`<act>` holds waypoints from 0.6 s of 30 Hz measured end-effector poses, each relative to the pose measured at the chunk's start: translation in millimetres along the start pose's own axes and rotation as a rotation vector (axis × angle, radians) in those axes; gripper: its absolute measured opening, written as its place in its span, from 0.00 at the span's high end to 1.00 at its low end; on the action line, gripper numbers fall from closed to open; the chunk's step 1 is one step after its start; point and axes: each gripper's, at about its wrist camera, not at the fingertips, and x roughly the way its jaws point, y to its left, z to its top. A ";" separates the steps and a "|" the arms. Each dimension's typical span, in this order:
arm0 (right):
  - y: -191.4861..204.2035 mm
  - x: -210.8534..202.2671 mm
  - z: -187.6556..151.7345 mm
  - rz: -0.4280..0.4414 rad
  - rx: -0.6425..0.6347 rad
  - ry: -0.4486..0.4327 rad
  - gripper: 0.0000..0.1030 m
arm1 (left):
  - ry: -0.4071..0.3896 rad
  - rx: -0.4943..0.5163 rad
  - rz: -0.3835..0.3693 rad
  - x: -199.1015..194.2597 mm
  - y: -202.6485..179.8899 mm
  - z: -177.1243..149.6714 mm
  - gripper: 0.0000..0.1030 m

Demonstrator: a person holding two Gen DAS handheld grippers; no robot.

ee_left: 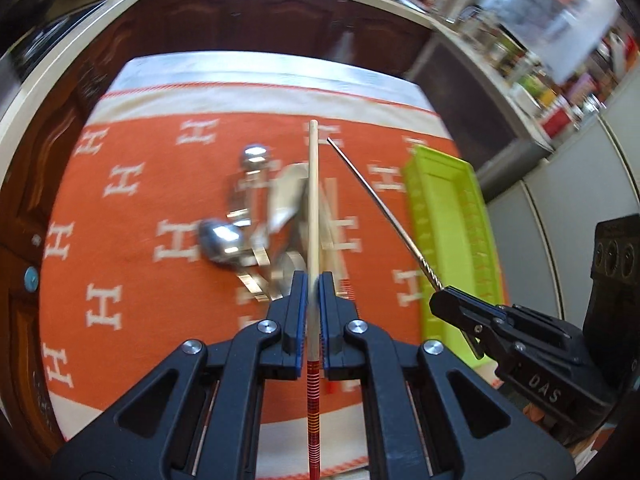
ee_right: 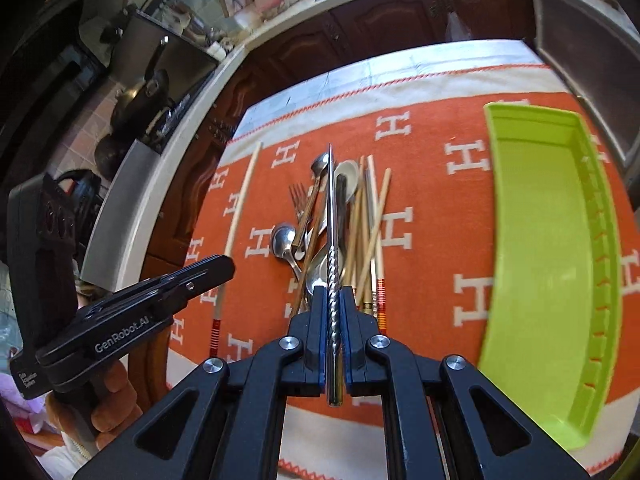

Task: Organize utensils
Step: 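Carry both chopsticks into the green tray and open both tools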

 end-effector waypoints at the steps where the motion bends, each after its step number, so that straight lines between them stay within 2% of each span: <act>1: -5.0 -10.9 -2.0 -0.010 0.011 -0.022 0.95 | 0.009 0.022 -0.020 1.6 -14.5 3.2 0.96; 4: -26.3 -44.6 -11.8 -0.051 0.058 -0.084 0.95 | 0.039 0.070 -0.070 10.4 -54.7 11.5 0.96; 6: -45.4 -64.8 -19.6 -0.109 0.091 -0.122 0.95 | 0.063 0.100 -0.103 19.8 -83.0 15.4 0.96; 10: -85.1 -89.2 -31.4 -0.190 0.169 -0.149 0.95 | 0.112 0.122 -0.140 45.1 -131.0 17.7 0.96; 14: -116.2 -96.3 -36.8 -0.264 0.204 -0.152 0.95 | 0.141 0.126 -0.154 75.1 -158.6 18.6 0.96; 18: -134.4 -96.4 -41.3 -0.279 0.219 -0.147 0.95 | 0.150 0.128 -0.112 109.9 -174.0 22.5 0.96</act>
